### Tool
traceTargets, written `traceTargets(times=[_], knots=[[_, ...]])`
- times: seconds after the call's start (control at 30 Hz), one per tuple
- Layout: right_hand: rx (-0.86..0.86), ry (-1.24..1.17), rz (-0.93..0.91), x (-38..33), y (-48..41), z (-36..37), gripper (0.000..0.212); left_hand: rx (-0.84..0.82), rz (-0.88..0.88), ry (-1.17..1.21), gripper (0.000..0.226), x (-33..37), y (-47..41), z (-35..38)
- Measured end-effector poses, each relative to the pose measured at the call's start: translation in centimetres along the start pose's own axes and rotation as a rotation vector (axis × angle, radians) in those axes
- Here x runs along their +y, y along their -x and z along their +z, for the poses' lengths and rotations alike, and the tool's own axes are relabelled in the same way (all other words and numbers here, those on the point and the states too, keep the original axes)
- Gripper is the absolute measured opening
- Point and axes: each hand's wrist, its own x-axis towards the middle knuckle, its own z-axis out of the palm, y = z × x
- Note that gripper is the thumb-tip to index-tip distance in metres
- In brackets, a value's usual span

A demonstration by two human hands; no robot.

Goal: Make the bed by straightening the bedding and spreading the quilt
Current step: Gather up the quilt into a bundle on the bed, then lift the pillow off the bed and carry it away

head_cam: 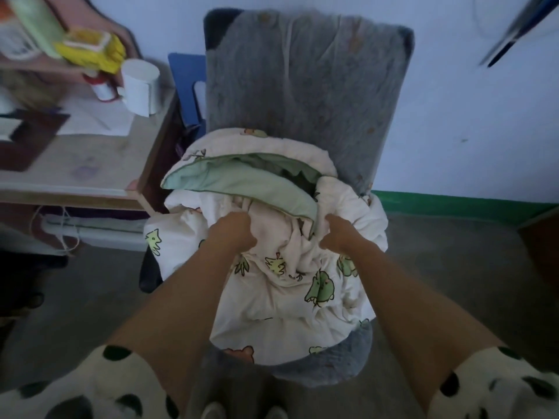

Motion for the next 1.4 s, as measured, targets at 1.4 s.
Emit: traceTargets(times=[1.4], knots=[[1.1, -0.202, 0.885, -3.5, 65.3, 7.5, 0.013, 0.004, 1.824, -0.213, 0.017, 22.8, 47.2, -4.7]])
